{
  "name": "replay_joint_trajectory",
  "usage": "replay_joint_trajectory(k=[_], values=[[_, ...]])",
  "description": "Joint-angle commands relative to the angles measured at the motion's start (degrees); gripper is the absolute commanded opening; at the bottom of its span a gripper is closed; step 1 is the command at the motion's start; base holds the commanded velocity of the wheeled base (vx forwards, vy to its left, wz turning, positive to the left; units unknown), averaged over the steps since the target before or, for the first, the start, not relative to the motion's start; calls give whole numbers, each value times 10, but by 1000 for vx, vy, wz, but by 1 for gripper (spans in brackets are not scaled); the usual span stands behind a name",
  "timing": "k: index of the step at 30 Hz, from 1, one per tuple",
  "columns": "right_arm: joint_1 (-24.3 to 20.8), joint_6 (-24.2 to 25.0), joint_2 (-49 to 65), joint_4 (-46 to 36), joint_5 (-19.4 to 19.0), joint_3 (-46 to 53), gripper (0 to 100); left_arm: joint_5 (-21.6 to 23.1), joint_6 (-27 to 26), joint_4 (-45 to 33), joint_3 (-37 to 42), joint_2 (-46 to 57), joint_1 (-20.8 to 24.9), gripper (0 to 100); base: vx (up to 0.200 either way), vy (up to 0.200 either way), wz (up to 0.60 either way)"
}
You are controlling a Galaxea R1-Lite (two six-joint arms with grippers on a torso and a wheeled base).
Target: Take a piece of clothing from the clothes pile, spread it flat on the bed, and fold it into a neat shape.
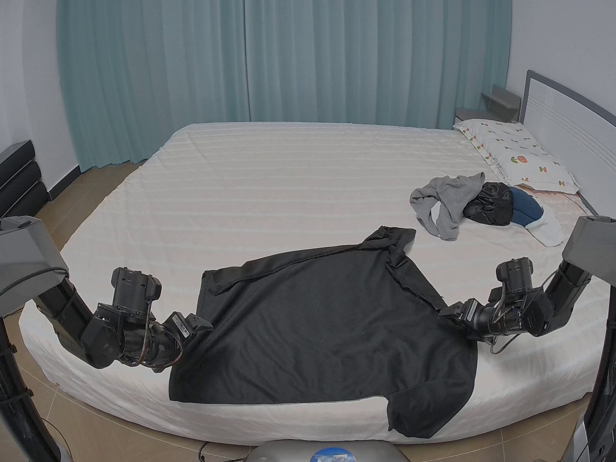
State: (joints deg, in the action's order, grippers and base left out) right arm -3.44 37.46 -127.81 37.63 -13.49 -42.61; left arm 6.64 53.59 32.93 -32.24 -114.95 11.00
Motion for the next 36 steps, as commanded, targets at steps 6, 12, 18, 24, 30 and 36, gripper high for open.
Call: replay_joint_trajectory(k=[6,12,18,24,30,36], values=[[75,1,22,-1,4,-12,100,0,-1,0,3,4,-8,100,0,0,0],[83,6,23,1,-4,-19,100,0,-1,0,1,2,-9,100,0,0,0],[77,40,26,18,-28,-17,100,1,-1,0,1,5,-12,100,0,0,0],[75,60,28,54,-37,-9,100,5,-2,0,-1,2,-13,100,200,0,0],[75,60,26,54,-38,-8,100,5,-1,0,0,6,-15,100,100,0,0],[74,60,26,54,-38,-8,100,4,-1,0,0,2,-16,100,0,0,0]])
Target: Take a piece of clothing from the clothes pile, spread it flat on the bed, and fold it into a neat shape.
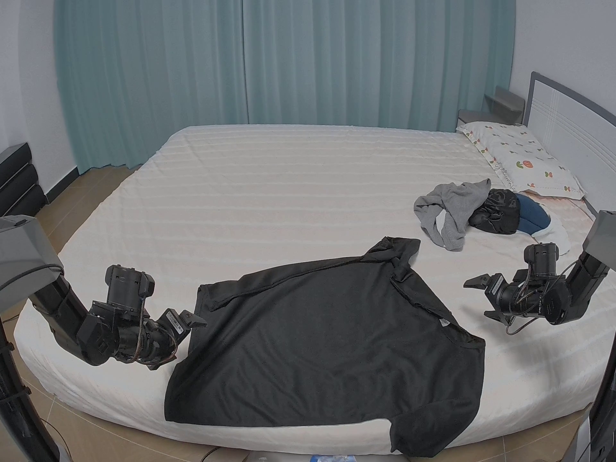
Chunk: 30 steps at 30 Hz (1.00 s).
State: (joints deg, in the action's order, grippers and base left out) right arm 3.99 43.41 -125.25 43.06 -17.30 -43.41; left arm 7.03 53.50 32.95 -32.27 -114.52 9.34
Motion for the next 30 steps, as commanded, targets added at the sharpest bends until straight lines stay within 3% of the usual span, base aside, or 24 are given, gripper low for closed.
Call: replay_joint_trajectory(k=[1,9,18,30], values=[[0,0,1,-1,0,0,100,-1,-2,0,2,-3,2,100,0,0,0],[-8,0,2,0,0,8,100,-1,0,-3,4,1,0,100,0,0,0],[-10,0,3,1,0,8,100,-1,0,-1,4,2,0,100,0,200,0],[-10,2,7,3,0,4,100,1,2,0,-8,0,-7,100,0,0,0]])
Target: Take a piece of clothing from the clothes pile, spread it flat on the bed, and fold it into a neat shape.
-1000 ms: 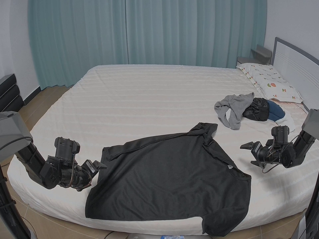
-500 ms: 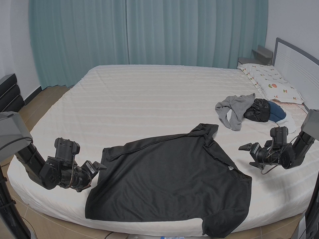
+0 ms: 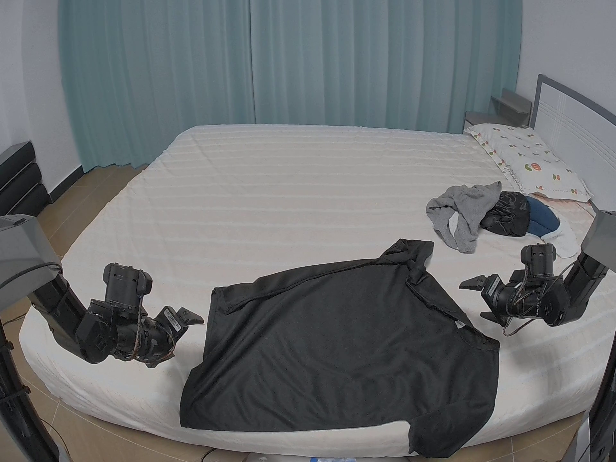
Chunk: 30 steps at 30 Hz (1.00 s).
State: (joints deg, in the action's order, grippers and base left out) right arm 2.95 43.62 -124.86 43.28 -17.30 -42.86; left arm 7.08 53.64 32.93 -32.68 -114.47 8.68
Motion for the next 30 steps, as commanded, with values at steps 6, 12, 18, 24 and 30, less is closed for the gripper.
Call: replay_joint_trajectory(k=[6,12,18,24,30], values=[[0,27,10,1,-14,-4,100,-1,0,-6,-62,-13,6,100,0,0,0],[0,38,9,1,-20,1,100,-1,-6,-1,-161,-110,21,100,0,0,0],[-3,39,2,1,-20,1,100,-10,-8,-11,-290,-197,42,100,0,0,0],[-3,38,5,1,-32,1,100,-16,-12,-9,-349,-238,56,100,0,0,0],[-1,38,15,0,-33,-9,100,-25,-27,-11,-349,-243,56,100,0,0,0]])
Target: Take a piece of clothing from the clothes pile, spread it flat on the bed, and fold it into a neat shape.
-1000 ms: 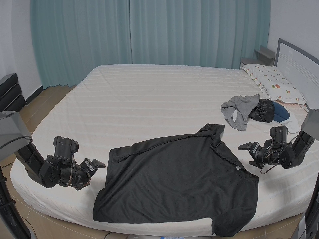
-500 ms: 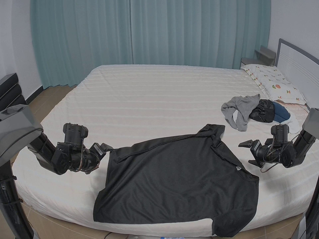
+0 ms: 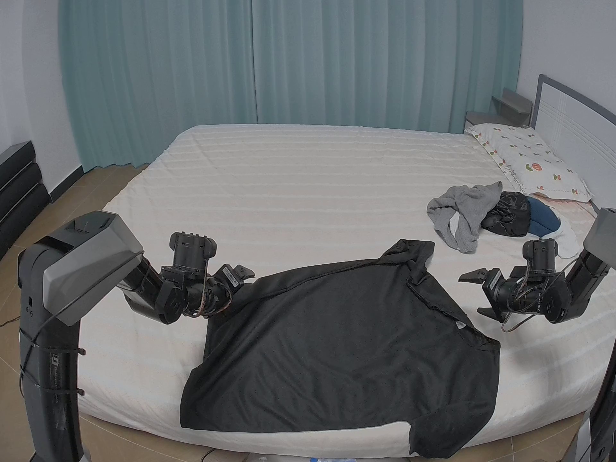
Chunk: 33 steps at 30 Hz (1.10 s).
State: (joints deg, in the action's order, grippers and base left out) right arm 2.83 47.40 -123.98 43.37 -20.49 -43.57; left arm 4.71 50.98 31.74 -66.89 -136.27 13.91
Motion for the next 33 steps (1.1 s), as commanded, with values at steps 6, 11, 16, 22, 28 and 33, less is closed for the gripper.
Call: replay_joint_trajectory(k=[6,11,16,22,28,33], values=[[0,0,-2,-1,0,-3,100,-4,-2,1,-2,-22,3,100,0,0,0],[-1,-2,0,-2,0,-5,100,-17,-2,-5,5,-15,2,100,0,0,0],[0,-2,-3,-2,-1,-5,100,-27,-2,-19,20,0,6,100,0,0,0],[-1,-2,-4,-2,-1,-7,100,-45,-3,-19,14,-8,9,100,0,0,0],[-2,-1,-4,-2,-2,-9,100,-51,-12,-19,-3,-24,6,100,0,0,0],[-1,-1,-4,-2,-9,-9,100,-58,-12,-20,-25,-36,-1,0,0,0,0]])
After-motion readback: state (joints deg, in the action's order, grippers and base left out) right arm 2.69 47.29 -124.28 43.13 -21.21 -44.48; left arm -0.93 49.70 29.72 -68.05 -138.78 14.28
